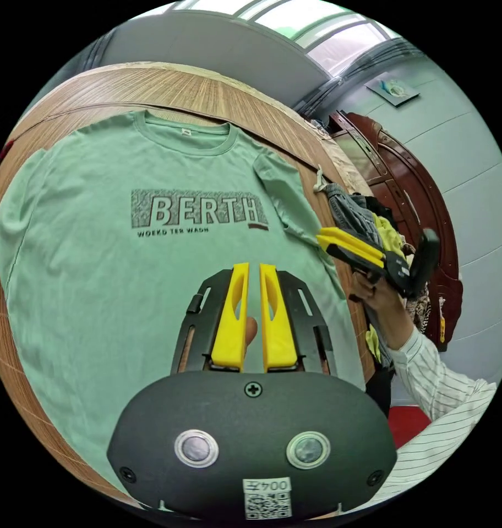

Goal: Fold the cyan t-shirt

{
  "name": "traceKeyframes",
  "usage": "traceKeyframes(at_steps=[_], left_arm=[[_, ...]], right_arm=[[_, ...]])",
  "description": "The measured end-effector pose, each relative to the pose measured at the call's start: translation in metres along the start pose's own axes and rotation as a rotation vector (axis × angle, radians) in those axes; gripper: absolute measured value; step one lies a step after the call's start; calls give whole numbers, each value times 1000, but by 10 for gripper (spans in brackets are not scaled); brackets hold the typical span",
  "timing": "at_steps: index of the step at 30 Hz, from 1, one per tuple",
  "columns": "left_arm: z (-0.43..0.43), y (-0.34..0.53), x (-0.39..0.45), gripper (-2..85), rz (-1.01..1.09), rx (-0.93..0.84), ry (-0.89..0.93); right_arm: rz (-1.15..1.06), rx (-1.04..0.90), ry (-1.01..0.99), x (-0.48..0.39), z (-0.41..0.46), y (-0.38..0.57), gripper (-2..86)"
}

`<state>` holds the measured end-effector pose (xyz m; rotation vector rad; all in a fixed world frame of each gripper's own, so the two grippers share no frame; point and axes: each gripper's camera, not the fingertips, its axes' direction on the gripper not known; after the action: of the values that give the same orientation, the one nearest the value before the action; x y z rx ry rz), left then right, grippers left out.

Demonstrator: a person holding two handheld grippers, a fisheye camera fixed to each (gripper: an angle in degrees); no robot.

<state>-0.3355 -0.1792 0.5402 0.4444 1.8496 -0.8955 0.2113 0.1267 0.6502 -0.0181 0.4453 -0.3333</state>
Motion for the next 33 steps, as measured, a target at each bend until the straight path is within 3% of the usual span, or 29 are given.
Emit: traceKeyframes(at_steps=[5, 9, 15, 19, 22, 28, 33], left_arm=[[-3, 27, -15, 8, 5, 21, -1], [-6, 37, -15, 3, 31, 18, -26], [-11, 51, -16, 1, 42, 15, -51], [-15, 60, -22, 1, 30, 14, -25], [-18, 67, -24, 1, 28, 12, -22], [-24, 80, -25, 2, 30, 10, -31], [-28, 90, -26, 2, 31, 10, -31]], right_arm=[[-250, -162, 181, -48, 30, -56, 69], [-315, -247, 184, -58, 44, -81, 39], [-117, -239, 42, -22, 30, -106, 0], [120, -107, -253, 35, -7, -109, -3], [164, -8, -425, 55, -26, -102, 0], [125, -192, -337, 37, 16, -89, 29], [216, -48, -353, 49, -11, -69, 63]])
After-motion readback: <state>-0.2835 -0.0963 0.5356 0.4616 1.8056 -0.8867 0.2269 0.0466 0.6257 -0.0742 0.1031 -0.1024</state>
